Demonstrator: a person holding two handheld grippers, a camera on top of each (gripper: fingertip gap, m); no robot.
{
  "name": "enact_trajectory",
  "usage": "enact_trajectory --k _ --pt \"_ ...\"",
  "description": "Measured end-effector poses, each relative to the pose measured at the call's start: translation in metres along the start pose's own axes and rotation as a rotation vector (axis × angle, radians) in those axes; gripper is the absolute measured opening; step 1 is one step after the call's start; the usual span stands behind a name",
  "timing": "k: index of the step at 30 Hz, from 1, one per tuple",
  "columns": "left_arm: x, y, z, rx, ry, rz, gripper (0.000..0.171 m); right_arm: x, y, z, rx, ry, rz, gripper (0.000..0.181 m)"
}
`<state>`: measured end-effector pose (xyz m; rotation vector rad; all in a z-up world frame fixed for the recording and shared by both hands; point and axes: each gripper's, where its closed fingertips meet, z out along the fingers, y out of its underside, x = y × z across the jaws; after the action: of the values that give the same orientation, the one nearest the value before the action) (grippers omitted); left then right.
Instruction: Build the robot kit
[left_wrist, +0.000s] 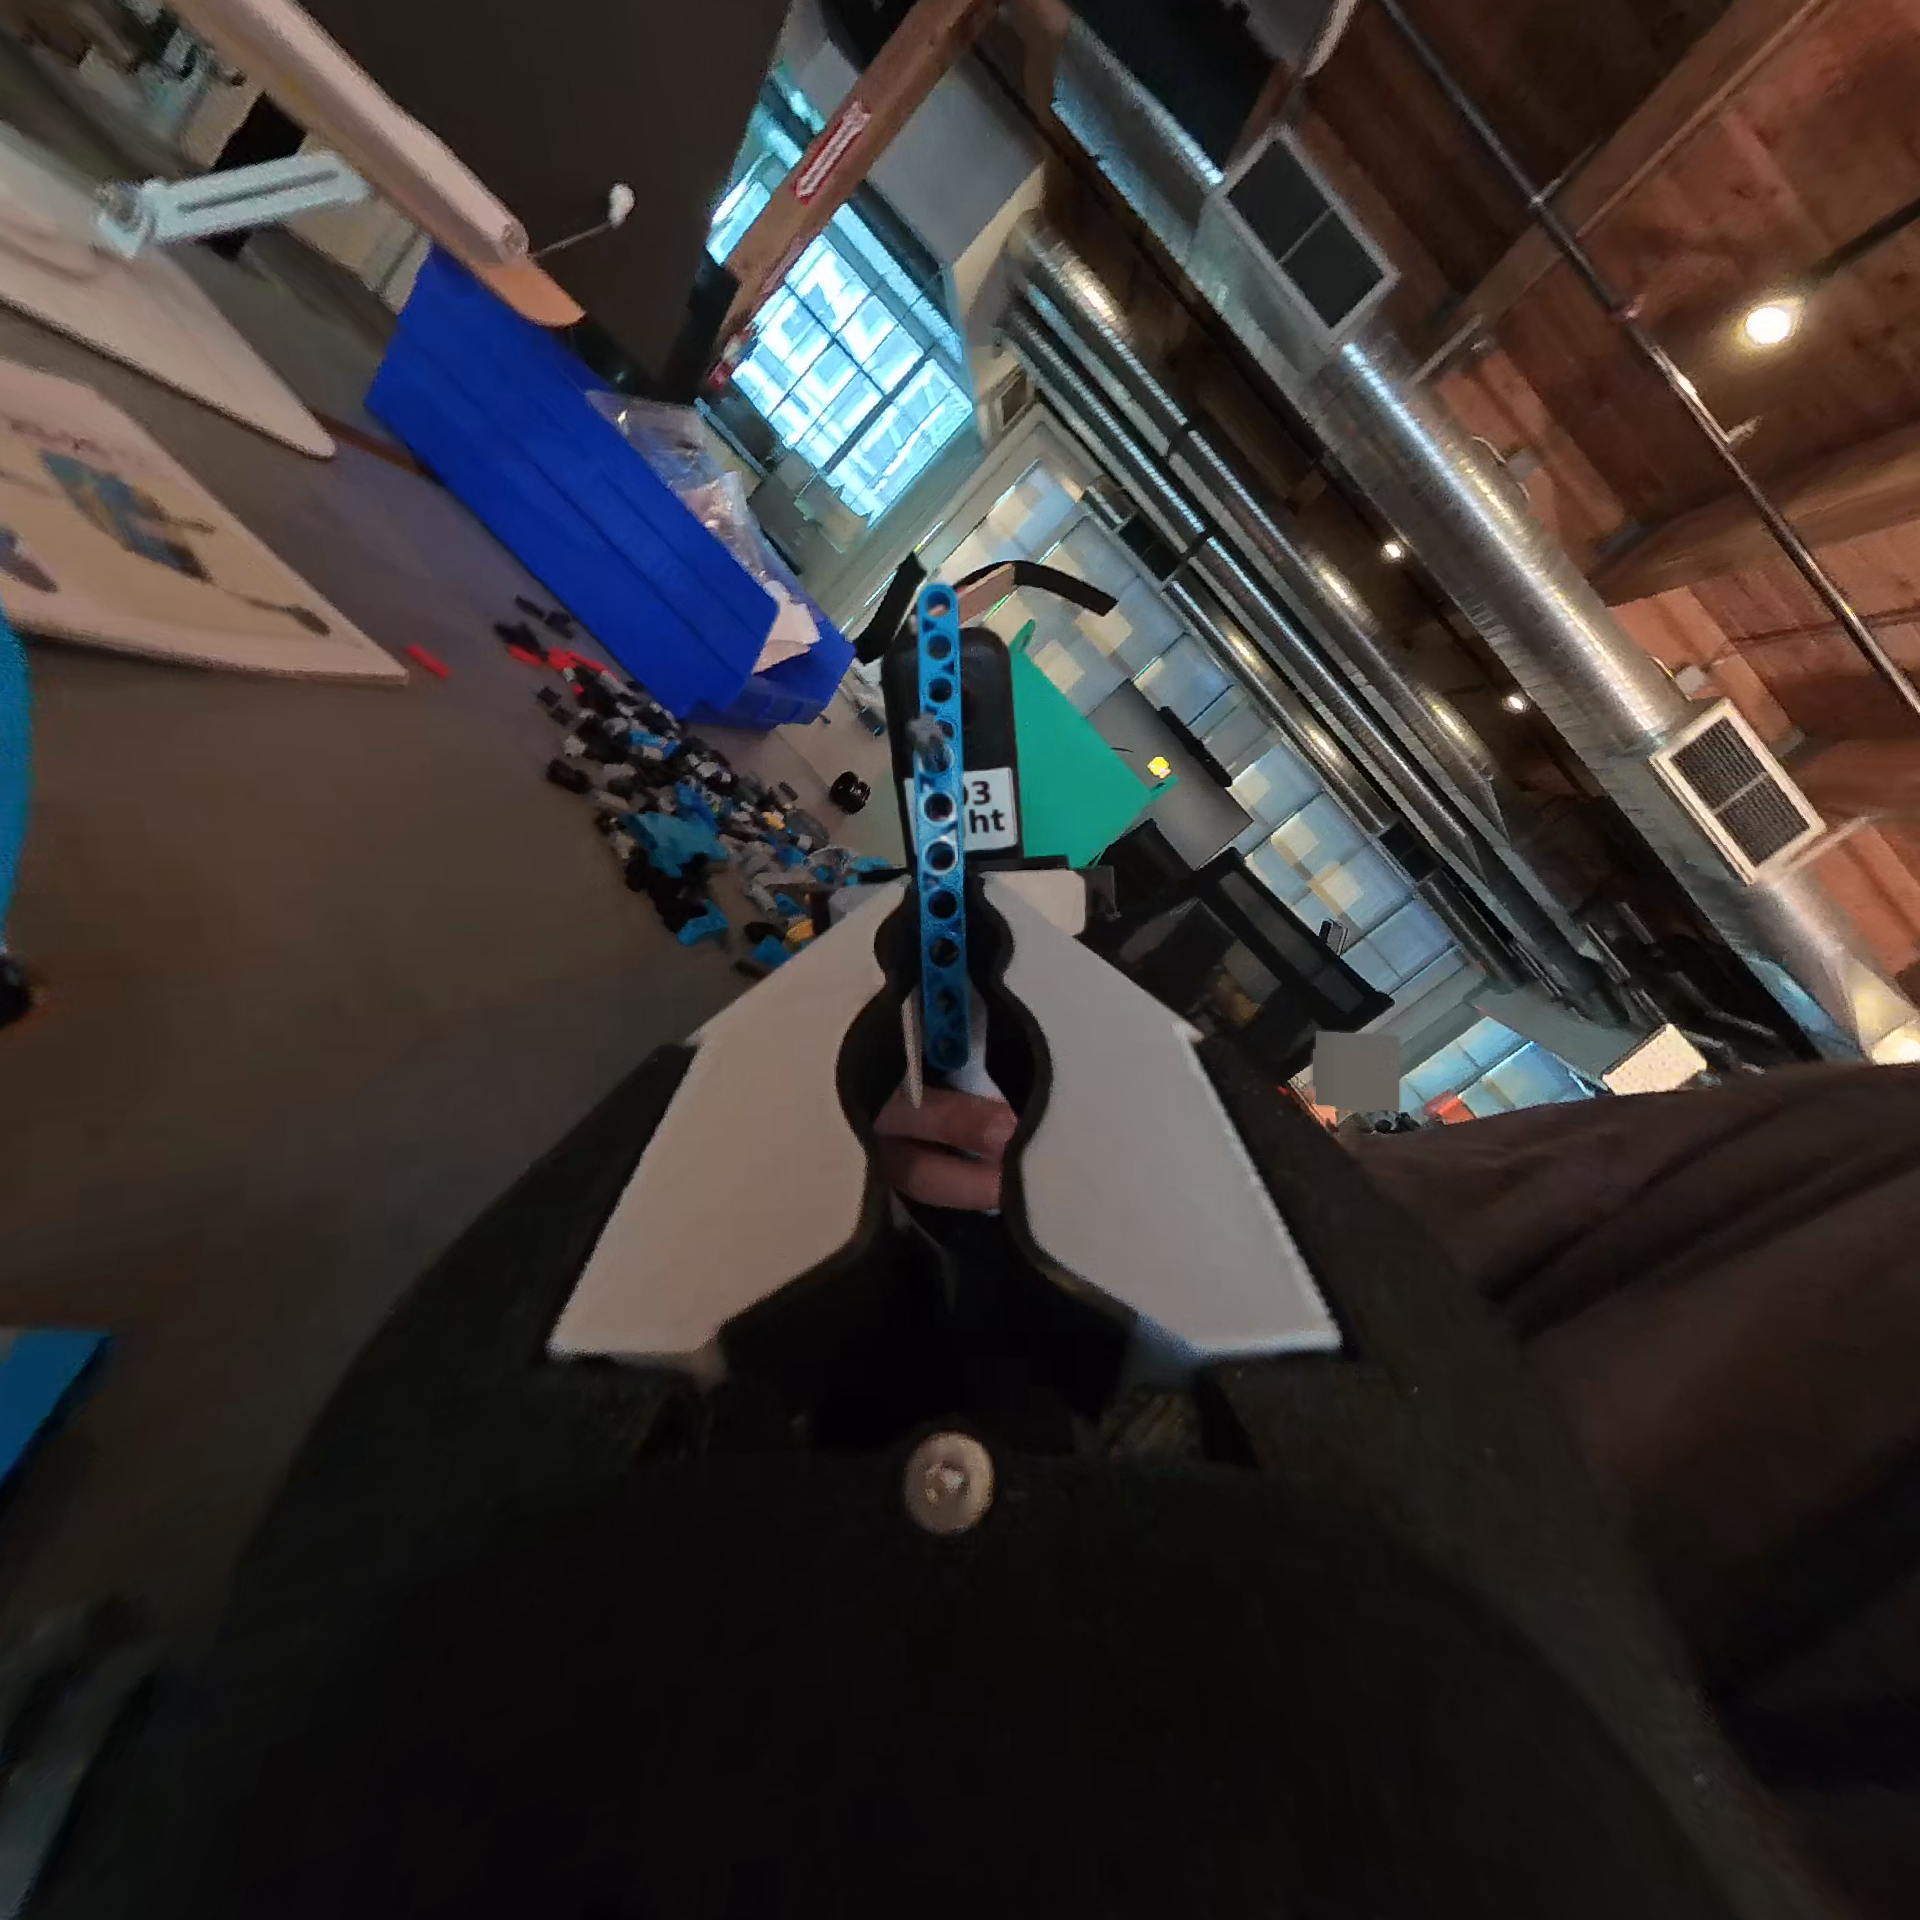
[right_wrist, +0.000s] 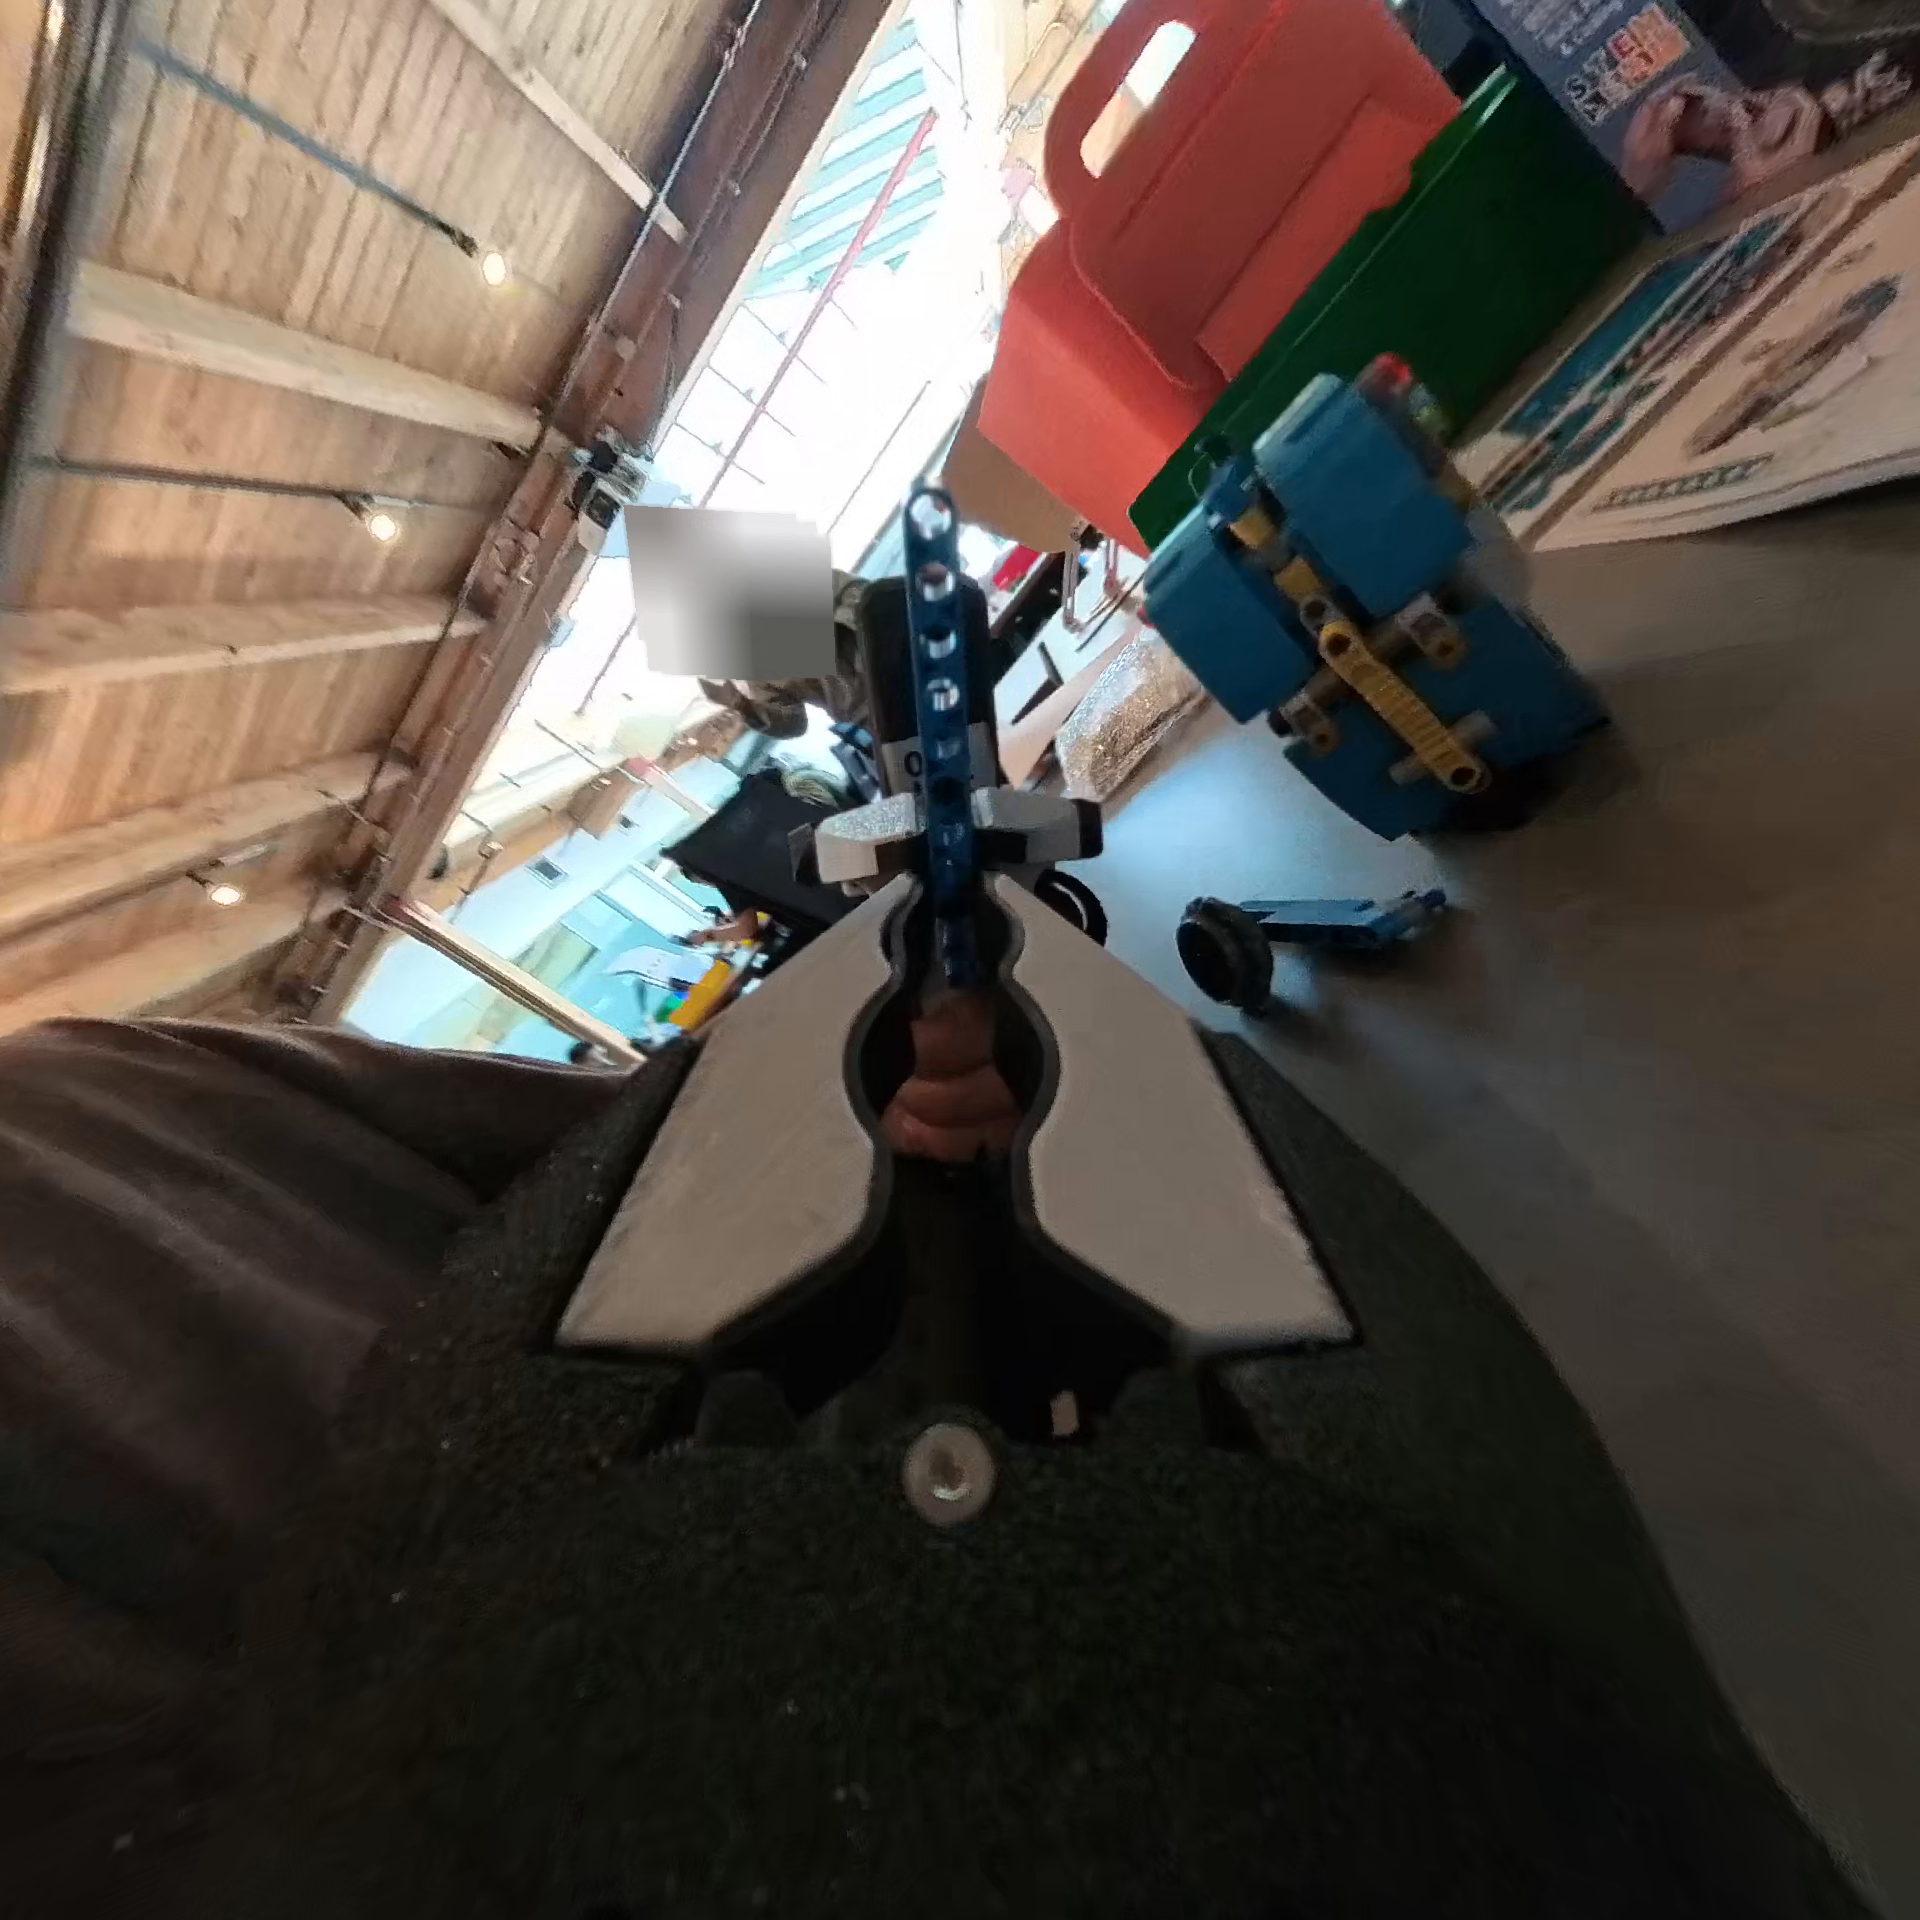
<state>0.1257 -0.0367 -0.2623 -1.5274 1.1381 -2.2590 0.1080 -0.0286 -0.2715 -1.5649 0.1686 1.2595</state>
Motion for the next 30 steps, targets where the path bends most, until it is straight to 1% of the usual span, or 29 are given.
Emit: enact_trajectory --k 2,3,7,9,10,11,12,13,14,16,17,18,19,21,22,25,28,30 --pt "-0.004 0.005 0.003 -0.042 -0.040 -0.029 0.007 0.004 0.002 -0.004 -0.014 -0.015 0.046 0.006" --pt "-0.006 0.008 0.004 -0.072 -0.065 -0.022 0.007 0.006 0.004 -0.007 -0.036 0.000 0.033 0.006" --pt "-0.006 0.020 0.006 -0.174 -0.121 -0.009 0.007 0.009 0.013 -0.022 -0.165 0.081 -0.106 0.007" --pt "-0.008 0.019 0.002 -0.168 -0.129 -0.023 0.007 0.015 0.007 -0.031 -0.160 0.115 -0.110 0.006" --pt "-0.013 0.019 -0.001 -0.173 -0.153 -0.038 0.007 0.015 0.001 -0.036 -0.145 0.100 -0.086 0.006" --pt "-0.021 0.021 -0.005 -0.197 -0.203 -0.043 0.007 0.017 -0.005 -0.042 -0.130 0.103 -0.066 0.006" --pt "-0.032 0.026 -0.011 -0.254 -0.279 -0.030 0.007 0.022 -0.011 -0.049 -0.117 0.137 -0.069 0.006" --pt "-0.041 0.035 -0.018 -0.346 -0.358 0.006 0.007 0.029 -0.017 -0.057 -0.113 0.185 -0.091 0.006" --pt "-0.047 0.047 -0.026 -0.478 -0.432 0.065 0.006 0.037 -0.023 -0.064 -0.118 0.257 -0.130 0.006" --pt "-0.059 0.070 -0.050 -0.801 -0.599 0.263 0.006 0.054 -0.031 -0.077 -0.126 0.416 -0.230 0.007" --pt "-0.061 0.075 -0.060 -0.940 -0.657 0.369 0.006 0.057 -0.031 -0.079 -0.140 0.459 -0.269 0.007" --pt "-0.059 0.079 -0.064 -1.039 -0.681 0.440 0.006 0.060 -0.031 -0.080 -0.154 0.488 -0.298 0.007" --pt "-0.053 0.084 -0.066 -1.116 -0.674 0.462 0.006 0.061 -0.029 -0.080 -0.166 0.507 -0.317 0.007" --pt "-0.043 0.096 -0.067 -1.232 -0.638 0.445 0.006 0.060 -0.026 -0.077 -0.178 0.498 -0.319 0.007" --pt "-0.042 0.099 -0.066 -1.256 -0.636 0.448 0.006 0.058 -0.025 -0.076 -0.172 0.483 -0.310 0.007" --pt "-0.042 0.105 -0.064 -1.274 -0.632 0.429 0.006 0.052 -0.028 -0.076 -0.154 0.468 -0.314 0.007" --pt "-0.043 0.104 -0.061 -1.240 -0.643 0.445 0.006 0.045 -0.033 -0.078 -0.123 0.440 -0.309 0.007" --pt "-0.040 0.103 -0.058 -1.202 -0.633 0.443 0.006 0.044 -0.031 -0.077 -0.139 0.427 -0.294 0.007"
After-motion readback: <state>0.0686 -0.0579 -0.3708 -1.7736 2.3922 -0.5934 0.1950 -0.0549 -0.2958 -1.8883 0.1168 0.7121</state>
